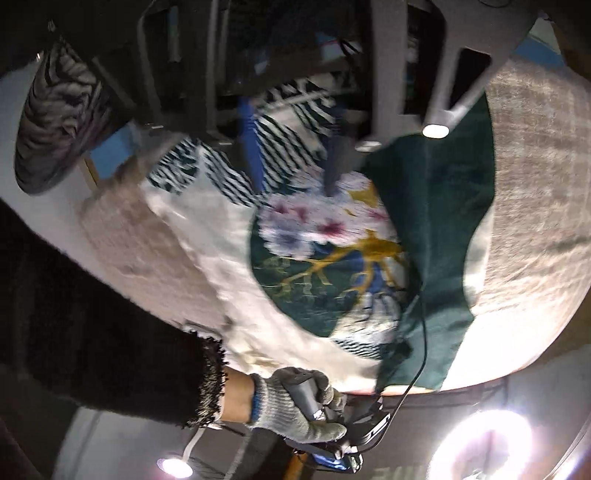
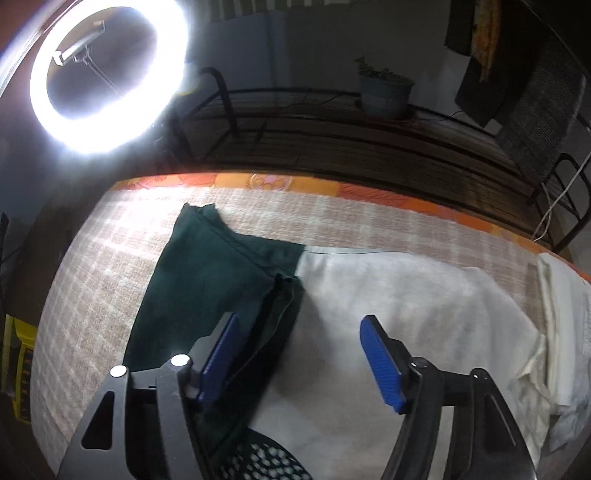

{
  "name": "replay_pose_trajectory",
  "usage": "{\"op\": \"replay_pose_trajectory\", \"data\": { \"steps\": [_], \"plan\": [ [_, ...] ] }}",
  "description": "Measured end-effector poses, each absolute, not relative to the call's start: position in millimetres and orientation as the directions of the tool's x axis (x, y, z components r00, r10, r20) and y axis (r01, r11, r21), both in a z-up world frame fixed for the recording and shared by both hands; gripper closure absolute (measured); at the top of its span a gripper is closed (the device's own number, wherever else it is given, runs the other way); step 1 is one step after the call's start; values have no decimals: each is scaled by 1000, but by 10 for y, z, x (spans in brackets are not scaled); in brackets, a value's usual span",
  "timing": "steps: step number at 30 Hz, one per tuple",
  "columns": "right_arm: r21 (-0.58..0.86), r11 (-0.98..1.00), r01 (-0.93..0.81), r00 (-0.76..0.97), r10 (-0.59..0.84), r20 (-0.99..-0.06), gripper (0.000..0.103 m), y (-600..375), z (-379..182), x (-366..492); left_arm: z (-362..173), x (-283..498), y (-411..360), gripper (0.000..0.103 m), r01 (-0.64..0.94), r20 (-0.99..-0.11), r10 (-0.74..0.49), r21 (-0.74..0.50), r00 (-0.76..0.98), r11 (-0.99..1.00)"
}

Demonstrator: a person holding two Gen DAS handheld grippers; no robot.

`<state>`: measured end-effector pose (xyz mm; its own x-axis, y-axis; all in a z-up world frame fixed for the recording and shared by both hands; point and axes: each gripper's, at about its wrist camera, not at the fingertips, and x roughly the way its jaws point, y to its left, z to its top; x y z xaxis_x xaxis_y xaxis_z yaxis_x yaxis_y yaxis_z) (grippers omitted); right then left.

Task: Fold small clothes
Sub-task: 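Lift the green side with both tools and fold it over the tree print, then open both tools and release the folded green side, then move the left tool to the white hem while the right tool reaches the white sleeve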

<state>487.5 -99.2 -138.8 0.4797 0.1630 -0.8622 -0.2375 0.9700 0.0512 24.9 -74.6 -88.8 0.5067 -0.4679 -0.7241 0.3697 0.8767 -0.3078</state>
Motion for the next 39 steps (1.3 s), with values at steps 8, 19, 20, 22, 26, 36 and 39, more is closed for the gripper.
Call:
{"op": "replay_pose_trajectory", "data": {
  "steps": [8,19,20,22,26,36,39],
  "plan": [
    [39,984,-173,543,128,-830,31,-1782,-990,4393,-767,-198,-920,61,496,-693,-547,-305,471,813],
    [125,988,-96,646,157,-747,31,-2981,-526,3348,-616,-445,-670,61,454,-654,-526,-298,543,840],
    [137,986,-92,654,164,-739,31,-3078,-502,3236,-611,-428,-645,61,441,-654,-519,-301,550,846],
    [155,985,-82,672,169,-721,31,-3307,-445,2993,-613,-379,-617,61,419,-657,-509,-306,556,855],
    [220,973,-72,703,206,-680,31,-3695,-368,2603,-653,-221,-725,61,396,-664,-473,-279,579,875],
    [347,934,-91,713,304,-632,31,-4302,-439,2141,-956,-16,-1817,61,555,-697,-507,-186,507,811],
    [405,909,-98,713,348,-609,31,-4502,-471,2098,-1081,-9,-2157,61,603,-714,-514,-161,475,781]
  ]
}}
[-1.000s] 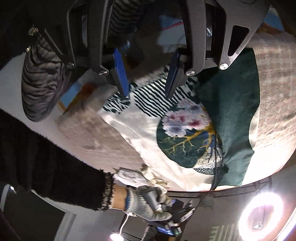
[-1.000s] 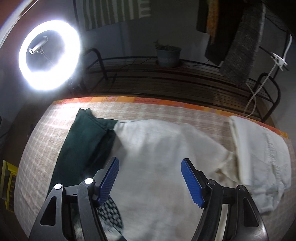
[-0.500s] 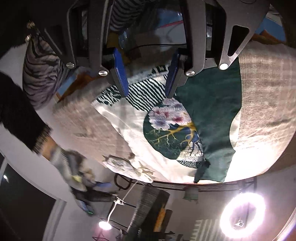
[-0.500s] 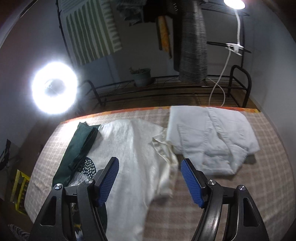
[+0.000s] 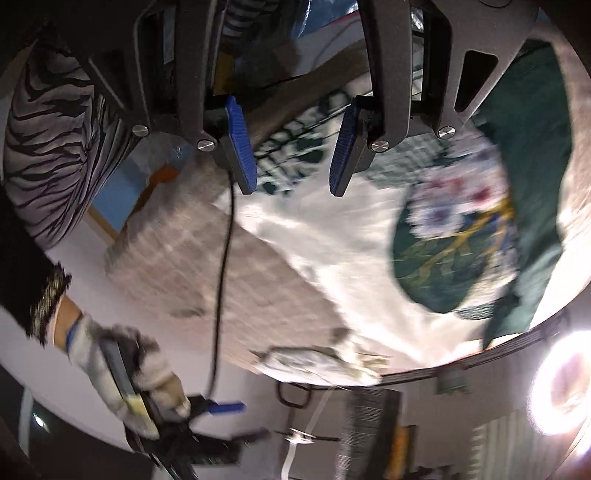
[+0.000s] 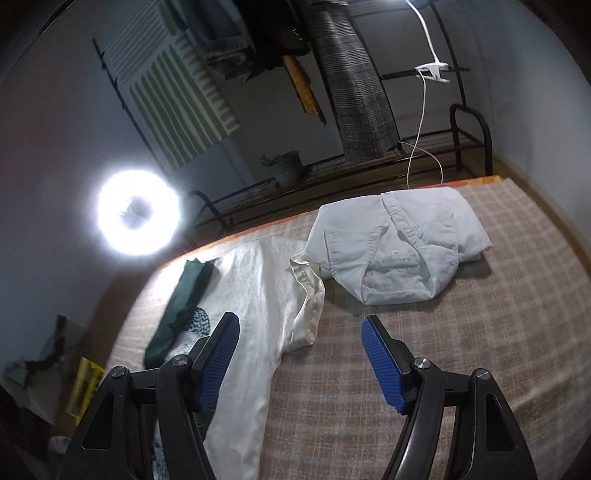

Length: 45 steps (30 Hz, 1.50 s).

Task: Fold small clothes
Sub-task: 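Move the left tool to the white hem while the right tool reaches the white sleeve, then close the left tool on the white hem while the right tool grips the white sleeve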

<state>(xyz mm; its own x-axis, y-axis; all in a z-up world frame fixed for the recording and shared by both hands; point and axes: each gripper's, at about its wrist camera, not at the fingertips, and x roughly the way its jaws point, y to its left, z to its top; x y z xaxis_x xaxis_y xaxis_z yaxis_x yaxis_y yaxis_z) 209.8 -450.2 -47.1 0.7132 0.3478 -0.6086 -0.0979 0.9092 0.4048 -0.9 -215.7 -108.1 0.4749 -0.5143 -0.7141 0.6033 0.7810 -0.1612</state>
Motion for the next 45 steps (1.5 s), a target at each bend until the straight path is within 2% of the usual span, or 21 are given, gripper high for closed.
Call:
{"op": "replay_pose_trajectory", "data": {
  "steps": [5,9,13,19,24,25,26,27,28,34,40,44,45],
  "plan": [
    [476,877,-68,726,371,-579,31,-4796,-516,2047,-1198,-6,-2491,61,650,-733,-518,-136,441,747],
    [536,843,-53,761,381,-524,32,-5067,-471,1978,-1193,69,-2443,61,608,-714,-549,-218,434,764],
    [593,805,-34,791,385,-476,32,-5340,-455,1909,-1220,174,-2440,61,574,-719,-537,-233,441,785],
    [595,804,4,740,398,-543,34,-5299,-664,2057,-1315,45,-2750,61,657,-761,-514,-156,397,738],
    [600,800,-4,670,447,-592,35,-5025,-911,2292,-1451,69,-2877,61,654,-782,-453,-78,428,753],
    [609,793,-2,653,462,-600,35,-4950,-980,2371,-1455,92,-2885,67,650,-781,-445,-67,438,757],
    [614,789,-1,642,471,-605,35,-4898,-1030,2418,-1456,108,-2882,77,645,-780,-440,-62,445,761],
    [618,786,2,626,481,-613,35,-4823,-1091,2496,-1453,143,-2875,95,638,-779,-436,-61,451,768],
    [621,784,4,613,489,-621,35,-4752,-1147,2565,-1450,167,-2856,99,633,-781,-439,-72,445,770],
    [581,814,19,527,485,-697,37,-4264,-1458,2974,-1302,278,-2615,101,575,-758,-491,-190,429,795],
    [545,834,80,458,455,-763,54,-3998,-1779,3316,-1227,348,-2433,101,536,-740,-516,-250,431,807],
    [491,865,102,437,404,-803,76,-3904,-1917,3465,-1210,328,-2379,101,529,-734,-528,-271,427,804],
    [483,869,106,451,391,-802,88,-3909,-1905,3479,-1210,324,-2368,101,528,-732,-531,-275,426,803]
  ]
}}
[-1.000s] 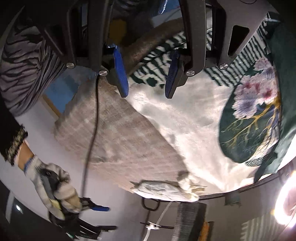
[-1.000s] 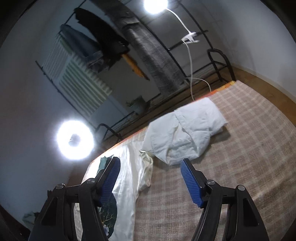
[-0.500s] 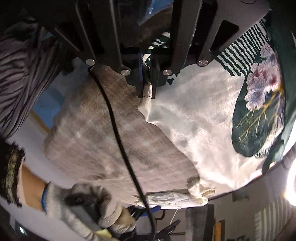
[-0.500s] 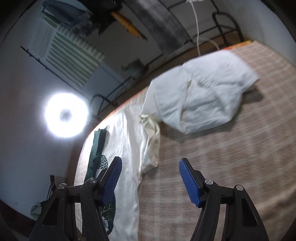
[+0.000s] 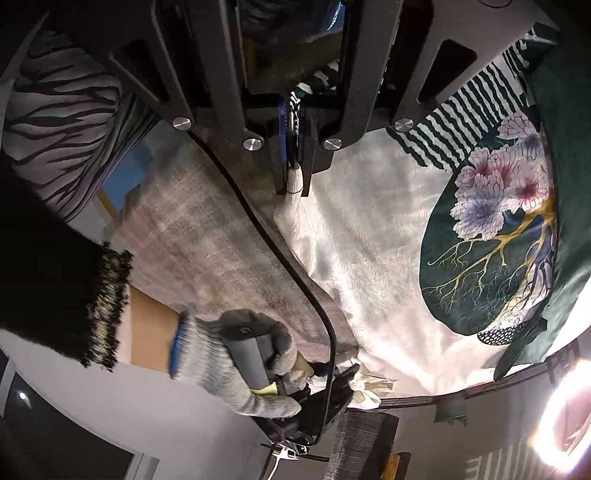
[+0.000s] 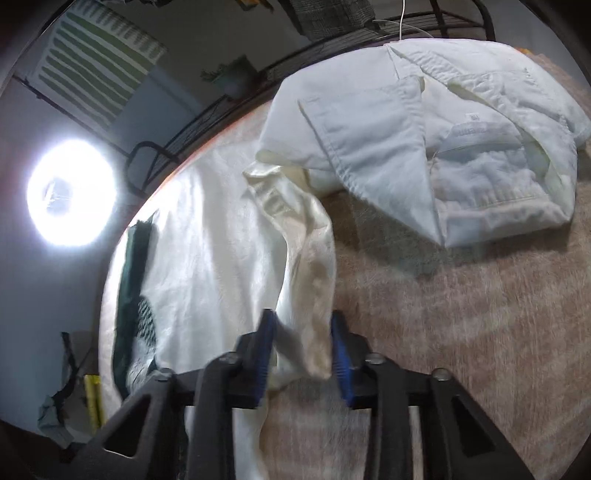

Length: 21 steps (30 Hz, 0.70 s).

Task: Fold small clothes
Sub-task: 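Close the left tool on the white hem while the right tool grips the white sleeve, then lift the white side with both tools and fold it onto the green strip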

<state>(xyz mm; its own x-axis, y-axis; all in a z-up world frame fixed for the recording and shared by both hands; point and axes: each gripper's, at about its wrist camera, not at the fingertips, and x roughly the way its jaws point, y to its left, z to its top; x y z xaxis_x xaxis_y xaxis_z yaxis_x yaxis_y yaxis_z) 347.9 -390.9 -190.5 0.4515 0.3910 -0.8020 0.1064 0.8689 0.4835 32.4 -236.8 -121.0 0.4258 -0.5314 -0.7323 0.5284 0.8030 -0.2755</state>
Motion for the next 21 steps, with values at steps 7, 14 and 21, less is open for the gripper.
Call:
{"op": "replay_pose_trajectory", "data": {
  "steps": [7,14,21],
  "plan": [
    [492,858,145,523,356,-774,103,-3896,-1655,3546,-1169,331,-2149,101,478,-709,-552,-336,439,812],
    [424,904,63,550,323,-771,103,-3451,-1357,3671,-1126,351,-1835,101,401,-694,-542,-379,473,834],
    [331,942,-56,555,305,-774,103,-2731,-1131,3834,-1148,347,-1473,101,309,-692,-513,-409,508,859]
  ]
}}
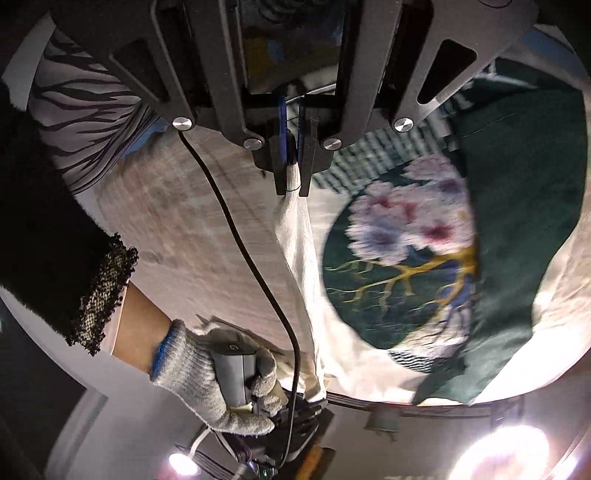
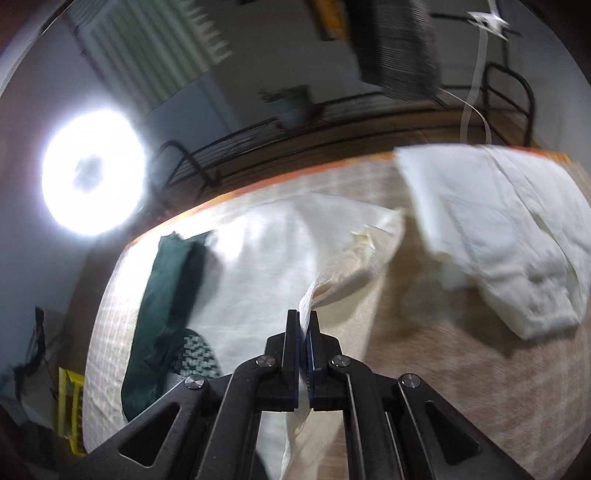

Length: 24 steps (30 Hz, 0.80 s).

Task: Fold small clothes
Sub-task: 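Lift the white side with both tools and fold it onto the green strip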

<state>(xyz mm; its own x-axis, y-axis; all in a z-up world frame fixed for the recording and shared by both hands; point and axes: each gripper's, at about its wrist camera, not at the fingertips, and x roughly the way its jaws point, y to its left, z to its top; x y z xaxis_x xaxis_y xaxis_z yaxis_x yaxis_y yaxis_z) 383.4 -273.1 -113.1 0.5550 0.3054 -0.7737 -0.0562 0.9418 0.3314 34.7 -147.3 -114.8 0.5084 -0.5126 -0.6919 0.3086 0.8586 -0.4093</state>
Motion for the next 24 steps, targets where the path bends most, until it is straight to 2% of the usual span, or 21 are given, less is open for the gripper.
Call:
{"op": "replay_pose_trajectory", "data": {
  "steps": [6,16,17,18,20,21,23,24],
  "plan": [
    [286,938,-197,526,348,-776,103,-1943,-1118,3946,-1197,293,-1117,101,220,-703,-467,-418,537,882],
    [210,924,-320,423,337,-841,101,-996,-1583,4080,-1350,316,-709,101,111,-744,-386,-392,545,913],
    [210,921,-328,407,338,-849,98,-962,-1626,4088,-1345,307,-705,98,112,-748,-383,-387,543,915],
    [202,922,-329,387,327,-862,86,-942,-1675,4094,-1325,301,-702,94,115,-753,-373,-373,542,921],
    [214,918,-333,349,331,-877,65,-960,-1720,4087,-1266,264,-672,60,116,-754,-356,-354,552,928],
    [228,914,-336,339,344,-876,65,-996,-1698,4083,-1223,234,-645,56,119,-745,-358,-355,564,927],
    [275,901,-336,342,389,-855,63,-1147,-1568,4088,-1089,160,-578,55,140,-718,-361,-349,595,926],
    [301,894,-331,353,414,-839,56,-1230,-1496,4079,-1039,128,-555,55,150,-710,-358,-340,607,928]
  ]
}}
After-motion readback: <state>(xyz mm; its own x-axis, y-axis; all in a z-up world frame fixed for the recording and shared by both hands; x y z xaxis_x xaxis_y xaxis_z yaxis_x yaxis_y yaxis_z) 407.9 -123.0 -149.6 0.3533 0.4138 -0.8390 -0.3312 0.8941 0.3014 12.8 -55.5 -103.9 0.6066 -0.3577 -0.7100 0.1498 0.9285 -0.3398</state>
